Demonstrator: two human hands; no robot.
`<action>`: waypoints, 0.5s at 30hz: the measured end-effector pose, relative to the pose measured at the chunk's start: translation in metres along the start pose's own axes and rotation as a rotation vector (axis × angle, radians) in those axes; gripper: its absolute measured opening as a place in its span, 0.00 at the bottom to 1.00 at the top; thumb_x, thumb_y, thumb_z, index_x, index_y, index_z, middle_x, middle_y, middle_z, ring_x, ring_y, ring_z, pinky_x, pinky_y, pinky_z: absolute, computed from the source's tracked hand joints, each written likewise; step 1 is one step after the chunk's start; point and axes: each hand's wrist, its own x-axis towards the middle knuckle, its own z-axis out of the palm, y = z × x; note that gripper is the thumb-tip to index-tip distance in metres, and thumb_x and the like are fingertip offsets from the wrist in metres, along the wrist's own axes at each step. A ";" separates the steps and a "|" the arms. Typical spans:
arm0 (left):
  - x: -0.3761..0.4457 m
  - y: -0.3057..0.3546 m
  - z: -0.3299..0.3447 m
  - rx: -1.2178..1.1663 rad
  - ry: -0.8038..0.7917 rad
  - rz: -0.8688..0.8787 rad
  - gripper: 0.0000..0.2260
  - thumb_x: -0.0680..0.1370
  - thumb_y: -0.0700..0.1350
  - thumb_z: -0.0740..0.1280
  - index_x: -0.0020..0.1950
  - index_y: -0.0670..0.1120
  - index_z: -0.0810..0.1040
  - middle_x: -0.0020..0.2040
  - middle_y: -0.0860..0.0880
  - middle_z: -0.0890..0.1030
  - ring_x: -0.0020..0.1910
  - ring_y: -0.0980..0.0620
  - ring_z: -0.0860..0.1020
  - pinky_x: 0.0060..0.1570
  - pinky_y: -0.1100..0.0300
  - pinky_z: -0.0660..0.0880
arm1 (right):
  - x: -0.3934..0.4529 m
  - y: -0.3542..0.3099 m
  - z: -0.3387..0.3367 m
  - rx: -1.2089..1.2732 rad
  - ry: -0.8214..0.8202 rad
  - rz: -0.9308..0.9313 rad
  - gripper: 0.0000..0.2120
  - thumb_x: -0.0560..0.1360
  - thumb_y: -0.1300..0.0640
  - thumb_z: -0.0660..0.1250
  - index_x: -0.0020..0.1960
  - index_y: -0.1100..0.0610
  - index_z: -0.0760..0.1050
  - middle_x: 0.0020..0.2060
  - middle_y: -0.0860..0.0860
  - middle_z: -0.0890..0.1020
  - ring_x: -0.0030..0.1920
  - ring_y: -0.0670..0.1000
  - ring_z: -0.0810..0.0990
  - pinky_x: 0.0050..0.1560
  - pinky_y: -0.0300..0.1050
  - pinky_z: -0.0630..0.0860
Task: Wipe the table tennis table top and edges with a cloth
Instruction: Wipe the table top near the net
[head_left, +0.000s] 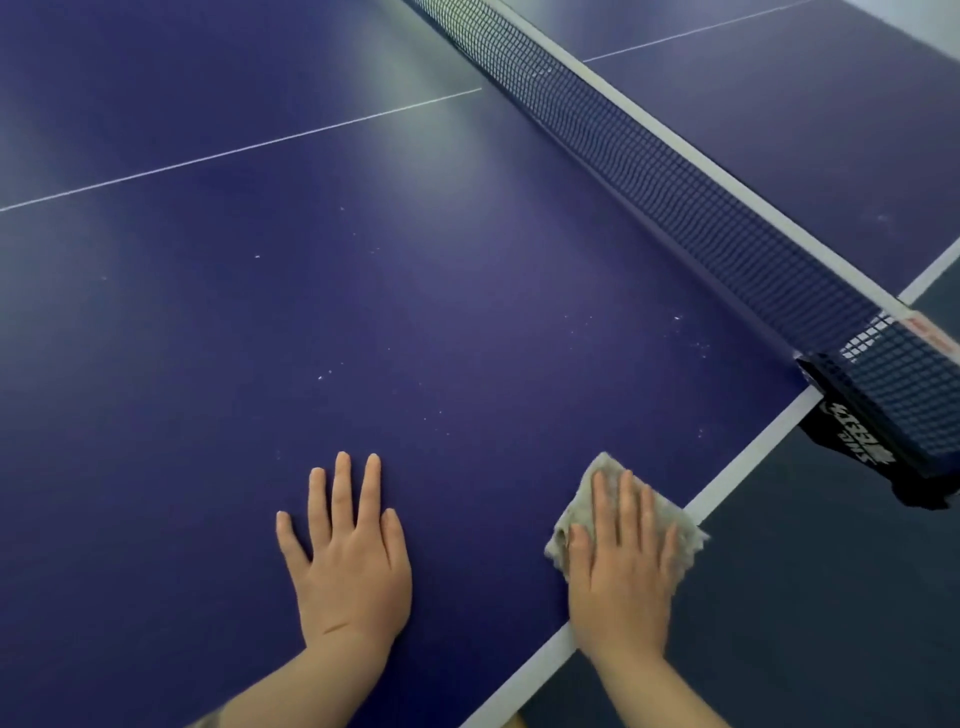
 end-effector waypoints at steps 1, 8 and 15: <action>0.000 0.000 0.002 -0.009 -0.003 0.003 0.26 0.81 0.54 0.42 0.80 0.56 0.50 0.80 0.52 0.52 0.79 0.50 0.48 0.74 0.44 0.40 | -0.017 -0.017 0.003 0.000 -0.018 -0.107 0.29 0.83 0.43 0.36 0.82 0.50 0.47 0.80 0.51 0.53 0.80 0.54 0.52 0.76 0.60 0.51; -0.005 -0.007 -0.019 -0.502 0.086 -0.050 0.25 0.80 0.55 0.45 0.78 0.53 0.57 0.79 0.57 0.54 0.78 0.60 0.46 0.77 0.53 0.45 | 0.042 -0.111 0.007 -0.053 -0.116 -0.603 0.26 0.83 0.42 0.41 0.81 0.44 0.49 0.80 0.46 0.53 0.80 0.49 0.51 0.75 0.54 0.47; 0.058 -0.111 -0.047 -0.310 0.076 -0.126 0.25 0.83 0.47 0.53 0.80 0.49 0.52 0.79 0.55 0.46 0.79 0.55 0.43 0.77 0.52 0.44 | 0.007 -0.079 0.009 -0.069 -0.016 -0.120 0.29 0.82 0.42 0.31 0.81 0.48 0.37 0.81 0.50 0.51 0.80 0.52 0.48 0.77 0.58 0.53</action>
